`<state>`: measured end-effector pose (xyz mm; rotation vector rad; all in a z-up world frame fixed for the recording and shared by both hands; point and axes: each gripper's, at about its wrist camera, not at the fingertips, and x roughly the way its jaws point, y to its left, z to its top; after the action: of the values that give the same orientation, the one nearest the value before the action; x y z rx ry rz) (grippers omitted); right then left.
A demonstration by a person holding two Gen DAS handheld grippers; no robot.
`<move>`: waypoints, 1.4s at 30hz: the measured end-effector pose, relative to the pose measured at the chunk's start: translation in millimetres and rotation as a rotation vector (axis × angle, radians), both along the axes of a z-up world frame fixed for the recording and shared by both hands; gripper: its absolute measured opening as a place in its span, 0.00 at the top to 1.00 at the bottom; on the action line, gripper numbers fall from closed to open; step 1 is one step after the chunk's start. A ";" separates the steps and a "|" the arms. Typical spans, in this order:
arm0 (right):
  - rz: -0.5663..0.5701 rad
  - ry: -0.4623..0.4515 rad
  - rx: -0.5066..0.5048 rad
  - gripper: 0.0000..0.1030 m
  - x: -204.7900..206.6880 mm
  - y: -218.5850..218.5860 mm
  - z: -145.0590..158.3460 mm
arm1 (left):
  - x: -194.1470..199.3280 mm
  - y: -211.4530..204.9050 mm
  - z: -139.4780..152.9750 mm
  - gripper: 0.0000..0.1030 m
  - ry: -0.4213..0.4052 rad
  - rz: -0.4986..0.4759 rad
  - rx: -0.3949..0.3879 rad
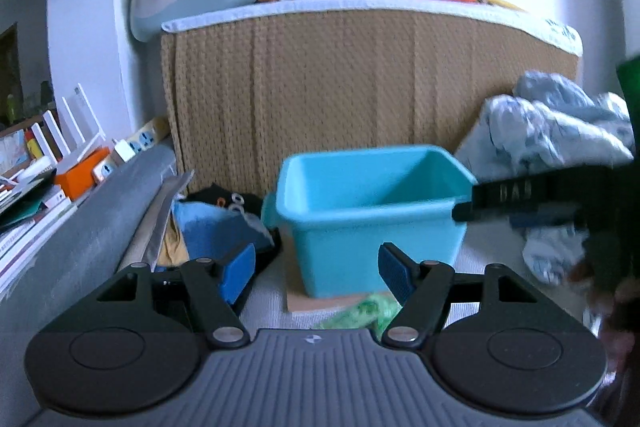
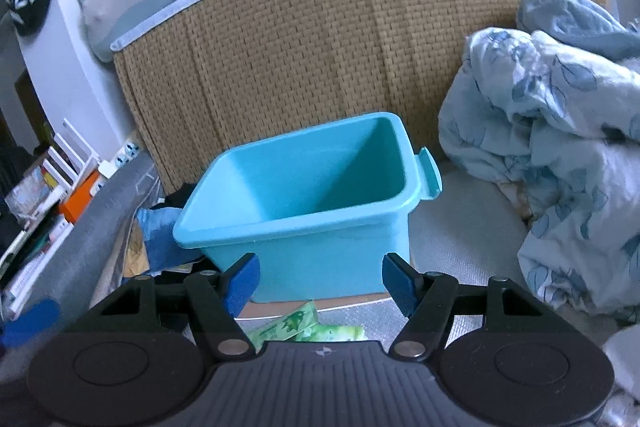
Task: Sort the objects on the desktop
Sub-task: 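Withdraw both tools from the bin toward the green packet, then close the left tool on the lid's blue handle while the right tool grips the white lid's rim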
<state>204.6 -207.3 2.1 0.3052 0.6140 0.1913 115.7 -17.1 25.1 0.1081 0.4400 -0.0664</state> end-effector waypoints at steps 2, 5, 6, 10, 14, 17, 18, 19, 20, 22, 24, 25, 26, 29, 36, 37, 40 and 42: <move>0.002 0.014 0.005 0.31 -3.0 0.5 -2.7 | -4.6 2.5 -7.2 0.30 0.025 -0.020 0.003; 0.020 0.019 -0.036 0.31 -8.0 5.2 -6.5 | -11.6 9.3 -18.6 0.30 0.060 -0.025 -0.004; 0.025 0.016 -0.054 0.31 -10.0 7.1 -7.8 | -13.3 12.5 -22.6 0.30 0.074 -0.023 -0.014; 0.068 -0.005 -0.107 0.31 -18.4 12.4 -15.5 | -18.0 23.7 -40.1 0.30 0.120 -0.015 -0.016; 0.076 -0.007 -0.130 0.29 -28.1 14.2 -28.6 | -21.2 36.2 -59.2 0.29 0.164 0.000 -0.020; 0.071 -0.011 -0.143 0.29 -35.1 18.0 -36.7 | -26.1 44.1 -72.4 0.29 0.188 0.013 -0.038; 0.088 -0.010 -0.151 0.28 -36.6 20.7 -38.4 | -27.8 46.5 -76.7 0.29 0.196 0.017 -0.044; 0.101 0.002 -0.164 0.27 -37.2 23.6 -39.7 | -29.4 47.9 -81.3 0.27 0.202 0.019 -0.043; 0.114 0.013 -0.178 0.27 -37.9 26.3 -41.0 | -30.0 48.5 -84.7 0.26 0.208 0.017 -0.037; 0.126 0.032 -0.202 0.27 -41.2 29.6 -45.0 | -31.8 47.5 -89.2 0.26 0.218 0.003 -0.020; 0.126 0.049 -0.214 0.27 -45.1 31.4 -49.5 | -35.2 46.8 -91.5 0.25 0.221 0.008 -0.025; 0.115 0.060 -0.212 0.27 -46.0 31.1 -51.5 | -36.5 46.2 -93.5 0.25 0.229 0.000 -0.029; 0.105 0.069 -0.205 0.27 -46.8 30.3 -53.4 | -37.5 44.9 -96.3 0.25 0.239 -0.010 -0.027; 0.085 0.091 -0.167 0.27 -48.7 26.1 -60.4 | -37.4 41.9 -105.0 0.25 0.261 -0.016 -0.013; 0.129 0.172 -0.113 0.27 -52.5 14.8 -79.4 | -38.6 44.4 -117.2 0.25 0.320 -0.019 -0.038; 0.131 0.176 -0.117 0.27 -53.0 12.9 -80.1 | -37.8 45.1 -117.6 0.25 0.325 -0.018 -0.045; 0.137 0.181 -0.121 0.27 -56.4 5.4 -82.9 | -32.9 47.5 -118.4 0.24 0.346 -0.015 -0.078; 0.149 0.192 -0.131 0.27 -58.3 1.7 -86.6 | -30.3 47.6 -119.6 0.24 0.364 -0.019 -0.101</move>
<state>146.4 -205.6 -84.5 0.1523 0.8365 0.2652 85.4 30.5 -94.6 0.0000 0.7983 -0.1279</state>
